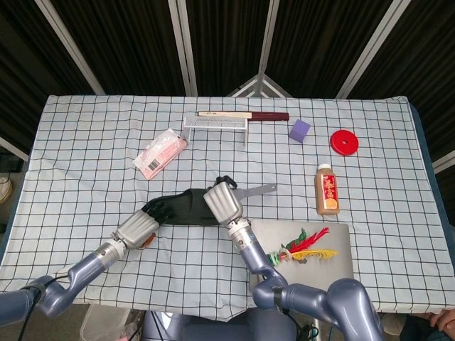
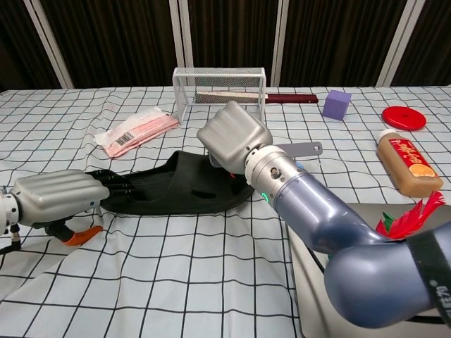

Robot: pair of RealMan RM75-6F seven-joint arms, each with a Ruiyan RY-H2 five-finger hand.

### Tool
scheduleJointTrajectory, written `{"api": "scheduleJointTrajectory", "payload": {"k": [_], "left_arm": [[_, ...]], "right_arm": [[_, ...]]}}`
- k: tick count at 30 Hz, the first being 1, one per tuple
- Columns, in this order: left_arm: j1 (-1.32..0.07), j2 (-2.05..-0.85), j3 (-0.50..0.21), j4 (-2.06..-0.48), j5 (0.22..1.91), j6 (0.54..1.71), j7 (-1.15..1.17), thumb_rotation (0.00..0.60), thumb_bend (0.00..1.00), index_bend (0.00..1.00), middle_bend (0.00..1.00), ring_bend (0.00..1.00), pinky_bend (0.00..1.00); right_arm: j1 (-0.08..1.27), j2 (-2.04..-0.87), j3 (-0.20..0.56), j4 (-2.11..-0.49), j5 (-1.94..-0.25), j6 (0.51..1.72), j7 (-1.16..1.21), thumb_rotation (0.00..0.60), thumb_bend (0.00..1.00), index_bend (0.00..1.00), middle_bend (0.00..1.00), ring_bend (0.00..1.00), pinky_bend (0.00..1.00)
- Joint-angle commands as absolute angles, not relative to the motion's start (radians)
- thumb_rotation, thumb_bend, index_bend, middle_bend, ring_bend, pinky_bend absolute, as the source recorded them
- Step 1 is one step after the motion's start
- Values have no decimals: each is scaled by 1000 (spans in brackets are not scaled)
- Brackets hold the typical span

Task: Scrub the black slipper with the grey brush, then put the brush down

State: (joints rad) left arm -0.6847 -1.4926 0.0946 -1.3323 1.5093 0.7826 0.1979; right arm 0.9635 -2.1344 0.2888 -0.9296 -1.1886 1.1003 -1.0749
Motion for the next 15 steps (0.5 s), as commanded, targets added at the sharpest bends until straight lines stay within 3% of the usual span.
{"api": "scheduleJointTrajectory", "payload": {"k": [1, 7, 15], "left_arm": [[-657, -1470, 115, -1355, 1542, 843, 187, 600, 495, 40, 85, 25, 0], [-619, -1428, 137, -1396, 1585, 931, 169, 600, 248, 31, 79, 25, 0], [-569, -1370, 158, -1448, 1599, 1010, 190, 600, 131, 7, 57, 25, 0]], "right_arm": [[944, -2095, 289, -1010, -1199, 1146, -1110, 600, 628, 763, 644, 470, 567], [903, -2029, 283, -1185, -1197, 1214, -1191, 600, 632, 764, 644, 469, 567], [843, -1939, 256, -1355, -1162, 1245, -1243, 600, 638, 764, 644, 470, 567]]}}
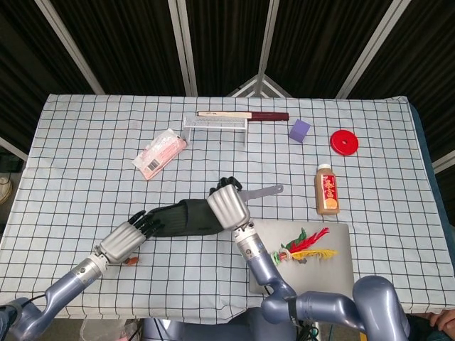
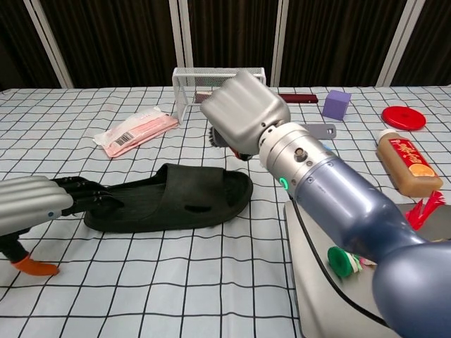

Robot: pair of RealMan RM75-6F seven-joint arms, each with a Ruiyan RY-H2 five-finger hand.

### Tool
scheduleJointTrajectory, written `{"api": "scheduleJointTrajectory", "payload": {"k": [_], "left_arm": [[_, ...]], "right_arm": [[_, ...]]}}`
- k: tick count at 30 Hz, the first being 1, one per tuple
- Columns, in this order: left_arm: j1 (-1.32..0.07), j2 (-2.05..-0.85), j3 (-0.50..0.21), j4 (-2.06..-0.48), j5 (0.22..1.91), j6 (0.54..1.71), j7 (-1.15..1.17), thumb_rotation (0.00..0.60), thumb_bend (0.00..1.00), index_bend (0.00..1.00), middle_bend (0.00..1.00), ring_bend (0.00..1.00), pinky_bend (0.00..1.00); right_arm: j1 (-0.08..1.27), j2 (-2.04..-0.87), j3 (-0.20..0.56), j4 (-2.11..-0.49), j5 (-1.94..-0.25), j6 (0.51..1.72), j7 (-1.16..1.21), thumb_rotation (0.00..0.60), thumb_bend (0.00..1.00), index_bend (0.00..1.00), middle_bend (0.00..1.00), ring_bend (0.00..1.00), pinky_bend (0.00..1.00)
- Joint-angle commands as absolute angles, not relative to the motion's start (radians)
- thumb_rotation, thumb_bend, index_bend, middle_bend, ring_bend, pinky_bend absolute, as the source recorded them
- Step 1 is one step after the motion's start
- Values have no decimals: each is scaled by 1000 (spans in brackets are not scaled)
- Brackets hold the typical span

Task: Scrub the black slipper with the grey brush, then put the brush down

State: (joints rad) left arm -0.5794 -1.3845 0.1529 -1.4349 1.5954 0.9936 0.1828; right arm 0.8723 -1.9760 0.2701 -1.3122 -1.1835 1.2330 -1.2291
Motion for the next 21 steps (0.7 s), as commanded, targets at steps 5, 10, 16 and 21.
{"api": "scheduleJointTrajectory", "payload": {"k": [5, 10, 16, 21], "left_arm": [[-537, -1324, 160, -1488, 1609, 1074, 195, 600, 64, 0, 13, 17, 0], [-493, -1255, 158, -1537, 1629, 1177, 157, 600, 48, 0, 3, 14, 0], [-426, -1187, 159, -1540, 1652, 1315, 87, 597, 43, 0, 8, 13, 0], [-373, -1171, 148, -1516, 1654, 1410, 30, 597, 43, 0, 8, 12, 0]], "right_arm": [[826, -1900, 251, -1359, -1138, 1237, -1240, 600, 638, 764, 644, 470, 568], [823, -1867, 260, -1308, -1102, 1195, -1208, 600, 638, 764, 644, 470, 567], [807, -1835, 256, -1214, -1057, 1113, -1098, 600, 638, 763, 644, 470, 567], [797, -1834, 233, -1134, -1051, 1060, -1017, 600, 638, 764, 644, 470, 567]]}}
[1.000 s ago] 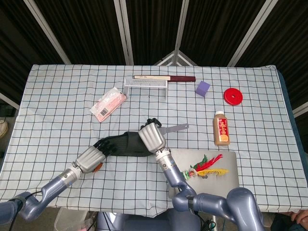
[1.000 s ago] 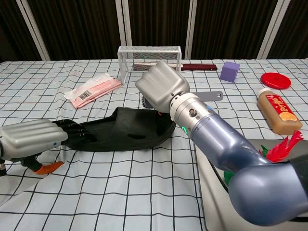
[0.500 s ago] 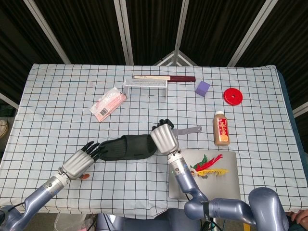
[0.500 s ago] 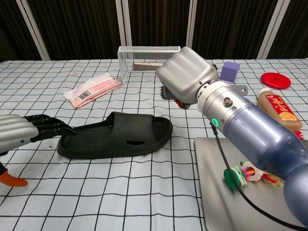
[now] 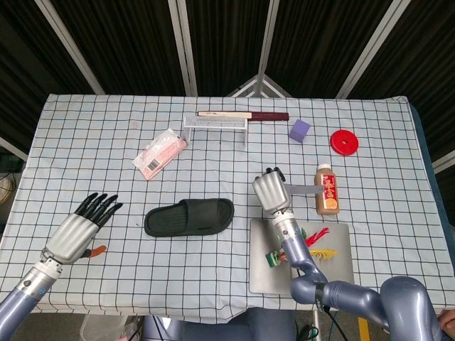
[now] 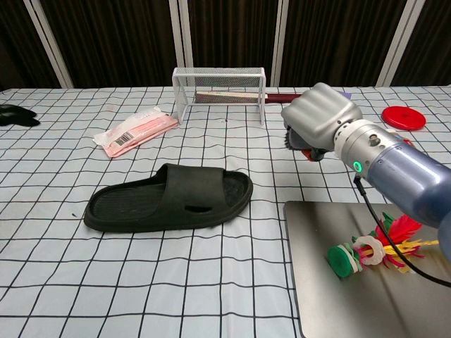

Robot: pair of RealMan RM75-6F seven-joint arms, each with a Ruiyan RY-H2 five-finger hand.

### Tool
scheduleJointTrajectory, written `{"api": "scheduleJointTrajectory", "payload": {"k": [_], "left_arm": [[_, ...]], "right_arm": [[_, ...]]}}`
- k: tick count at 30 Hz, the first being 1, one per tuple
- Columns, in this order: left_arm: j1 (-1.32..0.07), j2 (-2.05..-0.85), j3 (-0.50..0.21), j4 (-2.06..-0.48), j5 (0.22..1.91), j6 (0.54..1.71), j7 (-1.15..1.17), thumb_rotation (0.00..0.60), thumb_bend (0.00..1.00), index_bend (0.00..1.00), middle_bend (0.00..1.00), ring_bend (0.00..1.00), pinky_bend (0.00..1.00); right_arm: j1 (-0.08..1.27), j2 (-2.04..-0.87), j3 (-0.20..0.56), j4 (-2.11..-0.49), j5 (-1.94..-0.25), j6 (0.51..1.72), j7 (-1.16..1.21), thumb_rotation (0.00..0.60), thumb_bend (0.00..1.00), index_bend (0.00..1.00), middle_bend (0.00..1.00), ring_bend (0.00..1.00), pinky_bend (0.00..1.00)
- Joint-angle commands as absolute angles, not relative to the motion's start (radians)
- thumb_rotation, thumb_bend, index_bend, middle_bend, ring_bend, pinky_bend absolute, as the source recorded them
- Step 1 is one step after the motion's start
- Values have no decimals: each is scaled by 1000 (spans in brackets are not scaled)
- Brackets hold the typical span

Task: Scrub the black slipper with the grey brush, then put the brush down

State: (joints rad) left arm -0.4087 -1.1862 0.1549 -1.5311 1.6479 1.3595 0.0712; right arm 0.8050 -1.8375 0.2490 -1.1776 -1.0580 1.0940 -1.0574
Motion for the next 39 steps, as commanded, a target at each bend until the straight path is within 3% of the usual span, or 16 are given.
{"api": "scheduleJointTrajectory", "payload": {"k": [1, 5, 8, 11, 15, 18, 26, 30, 39], "left_arm": [[-366, -1172, 147, -1509, 1657, 1421, 19, 598, 43, 0, 8, 12, 0], [-355, -1183, 150, -1481, 1670, 1427, -15, 598, 43, 0, 8, 12, 0], [-356, -1192, 148, -1463, 1672, 1413, -26, 598, 48, 0, 9, 12, 0], [-360, -1199, 142, -1453, 1668, 1398, -30, 599, 58, 0, 10, 12, 0], [-363, -1201, 136, -1450, 1668, 1387, -33, 598, 50, 0, 9, 12, 0], [-363, -1200, 131, -1451, 1673, 1387, -33, 599, 48, 0, 9, 12, 0], [-342, -1197, 118, -1465, 1664, 1406, -25, 599, 44, 0, 21, 12, 0], [-324, -1196, 116, -1473, 1667, 1428, -28, 599, 40, 0, 21, 12, 0], [-290, -1209, 113, -1471, 1665, 1455, -45, 599, 40, 0, 21, 12, 0]], "right_arm": [[795, -1836, 225, -1118, -1051, 1048, -1008, 600, 638, 764, 644, 470, 567], [786, -1844, 201, -1062, -1027, 997, -987, 600, 638, 761, 644, 470, 568], [780, -1852, 196, -1045, -1009, 980, -973, 600, 638, 683, 607, 470, 567], [775, -1855, 189, -1050, -1003, 980, -975, 600, 639, 502, 504, 457, 567], [769, -1847, 183, -1083, -996, 989, -989, 600, 638, 177, 369, 385, 549], [766, -1830, 178, -1132, -988, 1001, -1018, 600, 638, 24, 283, 335, 544], [766, -1774, 170, -1277, -934, 1041, -1137, 600, 632, 0, 111, 196, 471], [773, -1751, 177, -1338, -898, 1051, -1175, 600, 563, 0, 37, 147, 443], [796, -1709, 192, -1416, -860, 1068, -1202, 600, 438, 0, 0, 116, 441]]}}
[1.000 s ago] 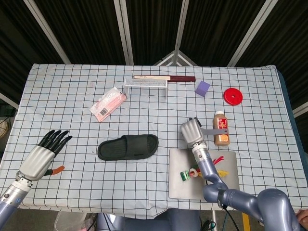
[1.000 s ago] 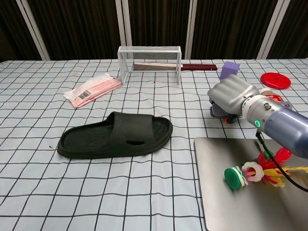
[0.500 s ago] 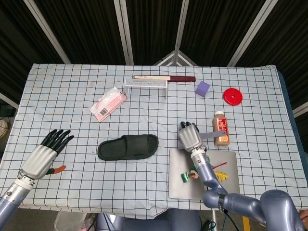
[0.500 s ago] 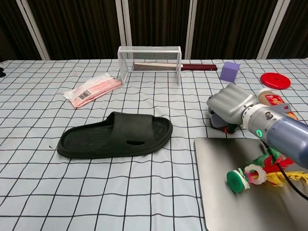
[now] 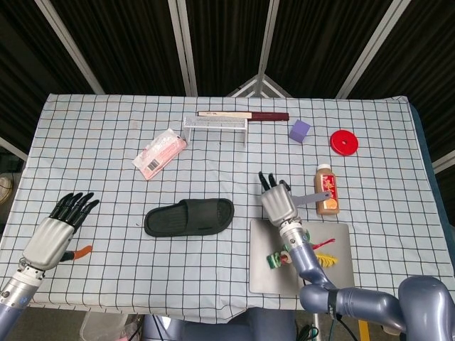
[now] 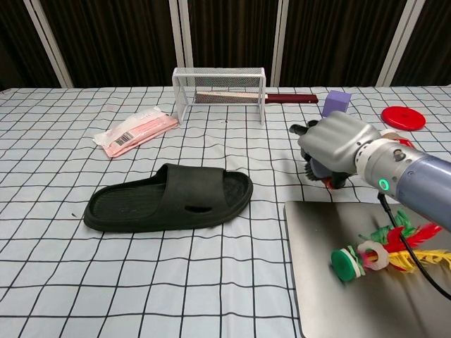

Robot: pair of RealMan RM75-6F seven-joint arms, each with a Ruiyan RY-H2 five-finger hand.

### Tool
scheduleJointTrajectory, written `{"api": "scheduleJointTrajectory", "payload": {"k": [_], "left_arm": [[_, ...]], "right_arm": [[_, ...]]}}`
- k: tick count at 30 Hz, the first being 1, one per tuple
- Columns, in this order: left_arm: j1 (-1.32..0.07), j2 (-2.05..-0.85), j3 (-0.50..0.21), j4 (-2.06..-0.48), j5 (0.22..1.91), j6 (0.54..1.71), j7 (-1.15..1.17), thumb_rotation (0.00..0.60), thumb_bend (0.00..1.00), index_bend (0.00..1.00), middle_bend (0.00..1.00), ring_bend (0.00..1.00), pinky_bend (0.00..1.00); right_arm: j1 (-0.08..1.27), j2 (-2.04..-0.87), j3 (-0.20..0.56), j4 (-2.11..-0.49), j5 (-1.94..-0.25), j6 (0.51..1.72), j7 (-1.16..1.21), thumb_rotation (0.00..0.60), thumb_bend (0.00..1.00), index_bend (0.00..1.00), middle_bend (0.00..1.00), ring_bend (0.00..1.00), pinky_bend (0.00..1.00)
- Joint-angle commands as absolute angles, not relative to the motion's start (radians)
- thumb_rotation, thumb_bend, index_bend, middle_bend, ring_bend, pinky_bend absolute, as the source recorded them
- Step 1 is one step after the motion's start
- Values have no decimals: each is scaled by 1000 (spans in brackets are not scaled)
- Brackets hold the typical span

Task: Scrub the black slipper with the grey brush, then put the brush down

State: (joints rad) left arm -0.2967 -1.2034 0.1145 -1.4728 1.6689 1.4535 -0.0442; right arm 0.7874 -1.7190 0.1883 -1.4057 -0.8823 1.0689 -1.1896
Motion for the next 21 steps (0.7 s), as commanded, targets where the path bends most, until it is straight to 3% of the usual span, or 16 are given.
{"api": "scheduleJointTrajectory", "payload": {"k": [1, 7, 14, 21], "left_arm": [[-286, -1212, 113, -1472, 1662, 1455, -42, 599, 40, 0, 20, 12, 0], [-270, -1220, 114, -1476, 1679, 1467, -34, 599, 38, 0, 20, 12, 0], [-257, -1216, 113, -1477, 1701, 1485, -33, 599, 37, 0, 20, 12, 0], [-248, -1211, 111, -1471, 1718, 1498, -49, 599, 37, 0, 18, 12, 0]], "right_arm": [[800, -1706, 192, -1418, -847, 1063, -1207, 600, 424, 0, 0, 112, 441], [826, -1699, 200, -1402, -763, 1024, -1204, 600, 351, 0, 0, 57, 434], [834, -1679, 191, -1412, -750, 1017, -1157, 600, 345, 0, 0, 46, 433], [797, -1595, 165, -1572, -825, 1113, -1104, 600, 346, 0, 0, 45, 419]]}}
